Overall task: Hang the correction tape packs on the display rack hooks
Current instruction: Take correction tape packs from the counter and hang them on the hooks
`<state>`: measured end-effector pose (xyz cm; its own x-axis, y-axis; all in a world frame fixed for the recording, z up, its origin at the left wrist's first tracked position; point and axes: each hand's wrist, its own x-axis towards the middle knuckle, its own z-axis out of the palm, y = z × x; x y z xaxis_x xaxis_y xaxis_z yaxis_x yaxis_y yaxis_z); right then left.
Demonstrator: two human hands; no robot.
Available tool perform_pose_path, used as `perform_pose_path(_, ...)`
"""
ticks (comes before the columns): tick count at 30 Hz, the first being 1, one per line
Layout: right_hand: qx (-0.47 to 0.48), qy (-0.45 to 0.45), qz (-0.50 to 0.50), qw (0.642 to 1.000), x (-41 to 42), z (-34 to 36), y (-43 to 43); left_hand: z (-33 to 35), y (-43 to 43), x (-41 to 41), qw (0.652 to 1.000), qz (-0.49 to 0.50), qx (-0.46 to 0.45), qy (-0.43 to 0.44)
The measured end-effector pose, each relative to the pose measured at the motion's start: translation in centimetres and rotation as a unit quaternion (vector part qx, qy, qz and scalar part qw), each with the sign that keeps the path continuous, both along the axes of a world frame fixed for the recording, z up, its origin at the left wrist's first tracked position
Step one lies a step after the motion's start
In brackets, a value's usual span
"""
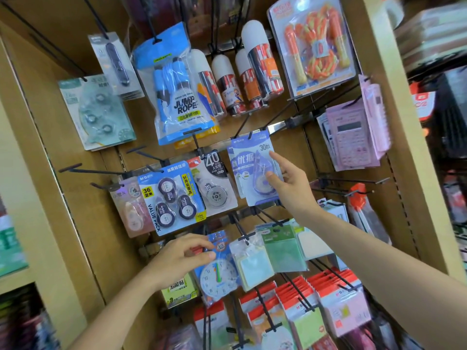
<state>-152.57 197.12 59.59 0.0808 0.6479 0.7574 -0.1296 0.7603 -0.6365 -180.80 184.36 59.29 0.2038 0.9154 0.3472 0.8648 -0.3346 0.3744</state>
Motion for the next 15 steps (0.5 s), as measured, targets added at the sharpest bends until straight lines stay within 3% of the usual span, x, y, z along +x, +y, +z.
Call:
perform_pose_path(3,-0.032,-0.046,-0.037,0.998,-0.1,0.1,0.6,0.0,0.0,0.0,1.0,0.003,0.0,0.008)
perform_pose_path(5,-0.025,-0.117,-0.14,0.983,-0.2,0.0,0.5,-0.1,0.2,-0.1,1.0,0.005,0.001,0.008)
perform_pose_path(9,0.112,-0.271,-0.351,0.889,-1.0,0.2,0.1,-0.4,0.7,-0.4,1.0,-0.009,0.016,-0.003)
perform_pose_path(12,0.13,-0.377,-0.385,0.833,-2.0,1.4,0.4,-0.3,0.8,-0.5,1.0,-0.006,0.027,0.012)
perform_pose_path(15,0.104,-0.445,-0.383,0.803,-2.9,2.8,1.4,-0.4,0.8,-0.6,0.999,0.003,0.038,0.036)
